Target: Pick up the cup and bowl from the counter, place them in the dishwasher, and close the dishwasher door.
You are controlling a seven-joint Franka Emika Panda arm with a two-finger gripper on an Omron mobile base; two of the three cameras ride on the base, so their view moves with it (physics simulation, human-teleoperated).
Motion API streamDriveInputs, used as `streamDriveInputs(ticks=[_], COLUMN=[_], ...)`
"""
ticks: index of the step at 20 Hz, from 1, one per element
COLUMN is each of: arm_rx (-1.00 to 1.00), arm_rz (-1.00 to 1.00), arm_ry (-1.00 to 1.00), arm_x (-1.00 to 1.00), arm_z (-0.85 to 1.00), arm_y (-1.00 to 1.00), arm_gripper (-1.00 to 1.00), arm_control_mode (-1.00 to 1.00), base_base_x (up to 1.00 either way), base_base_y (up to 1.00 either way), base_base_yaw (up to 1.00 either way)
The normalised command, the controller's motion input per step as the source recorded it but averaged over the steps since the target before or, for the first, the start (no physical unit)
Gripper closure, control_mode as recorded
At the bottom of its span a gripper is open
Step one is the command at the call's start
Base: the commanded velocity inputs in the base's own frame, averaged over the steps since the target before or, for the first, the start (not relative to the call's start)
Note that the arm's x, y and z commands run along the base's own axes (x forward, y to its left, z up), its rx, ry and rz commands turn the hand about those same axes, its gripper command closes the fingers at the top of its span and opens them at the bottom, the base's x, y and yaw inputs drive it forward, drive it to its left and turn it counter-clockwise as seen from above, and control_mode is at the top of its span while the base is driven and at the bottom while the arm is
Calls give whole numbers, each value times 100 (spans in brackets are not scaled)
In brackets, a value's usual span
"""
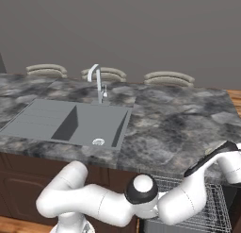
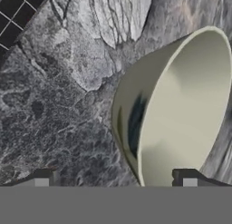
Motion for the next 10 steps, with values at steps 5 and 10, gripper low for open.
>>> streamDriveInputs(ticks=[5, 10], arm_rx=[1, 0], arm_rz=[0, 1], arm_ry=[0, 0], arm_x=[24, 9], arm_z=[-14, -17], arm_y=[0, 8], arm_gripper=[-100, 100], arm_control_mode=[-100, -100], base_base_x=[0, 0], base_base_y=[0, 0], base_base_yaw=[0, 0])
